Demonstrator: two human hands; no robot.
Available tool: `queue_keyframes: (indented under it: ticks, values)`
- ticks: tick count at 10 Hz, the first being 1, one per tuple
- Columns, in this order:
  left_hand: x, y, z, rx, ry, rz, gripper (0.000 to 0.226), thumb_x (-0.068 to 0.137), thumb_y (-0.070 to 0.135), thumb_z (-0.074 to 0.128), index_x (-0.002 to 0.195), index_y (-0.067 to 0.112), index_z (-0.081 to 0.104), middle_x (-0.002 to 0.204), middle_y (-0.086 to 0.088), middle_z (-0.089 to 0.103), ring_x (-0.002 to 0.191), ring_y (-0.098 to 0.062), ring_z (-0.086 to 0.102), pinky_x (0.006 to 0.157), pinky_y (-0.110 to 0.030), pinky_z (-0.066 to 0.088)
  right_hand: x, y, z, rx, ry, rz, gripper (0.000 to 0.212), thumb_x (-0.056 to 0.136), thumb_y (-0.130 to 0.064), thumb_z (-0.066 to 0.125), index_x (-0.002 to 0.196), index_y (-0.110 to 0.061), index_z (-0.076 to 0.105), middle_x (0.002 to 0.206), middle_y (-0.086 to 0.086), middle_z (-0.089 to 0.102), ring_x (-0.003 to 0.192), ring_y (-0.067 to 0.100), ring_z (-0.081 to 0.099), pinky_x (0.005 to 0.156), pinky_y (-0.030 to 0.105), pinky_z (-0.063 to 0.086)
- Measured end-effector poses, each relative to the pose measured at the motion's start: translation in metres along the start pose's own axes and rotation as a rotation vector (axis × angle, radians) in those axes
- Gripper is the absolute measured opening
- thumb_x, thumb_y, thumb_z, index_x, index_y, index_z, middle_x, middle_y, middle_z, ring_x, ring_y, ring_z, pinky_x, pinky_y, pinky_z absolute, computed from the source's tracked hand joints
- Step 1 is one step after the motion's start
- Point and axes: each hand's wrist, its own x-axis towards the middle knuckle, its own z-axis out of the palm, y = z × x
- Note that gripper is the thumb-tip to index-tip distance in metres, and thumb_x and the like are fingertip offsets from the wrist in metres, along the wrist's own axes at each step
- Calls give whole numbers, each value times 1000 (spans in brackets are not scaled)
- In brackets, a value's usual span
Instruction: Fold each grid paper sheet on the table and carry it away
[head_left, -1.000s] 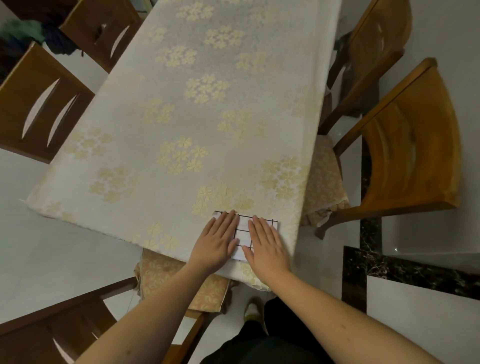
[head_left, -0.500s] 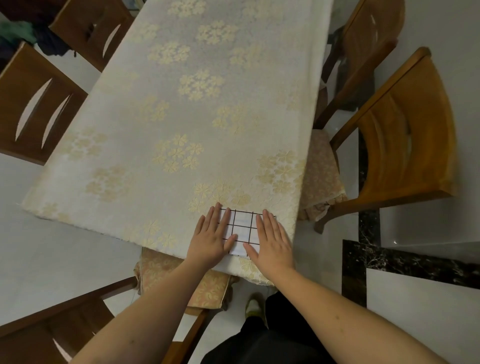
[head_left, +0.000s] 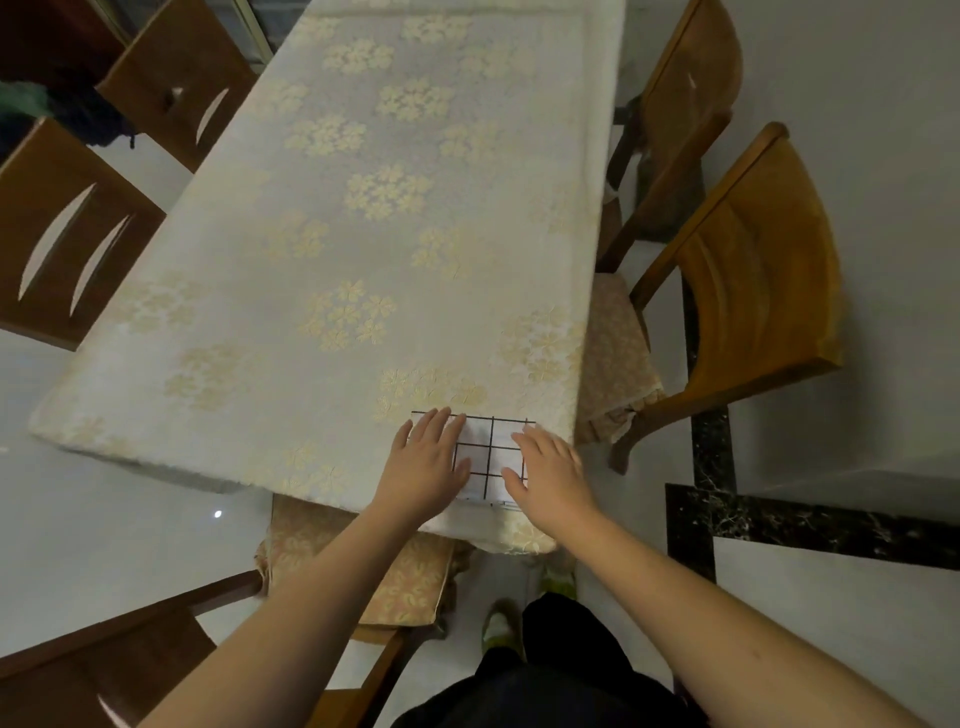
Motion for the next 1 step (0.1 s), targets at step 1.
queue_keyframes:
  ticks: [1]
  values:
    - [-12, 11, -14, -26, -10, 36, 54, 98, 47, 38, 146, 21, 37, 150, -2, 41, 137, -21, 38, 112, -39, 29, -19, 0, -12, 68, -16, 65, 50, 97, -43, 43, 142, -20, 41, 147, 0, 41, 135, 21, 35, 111, 38, 27]
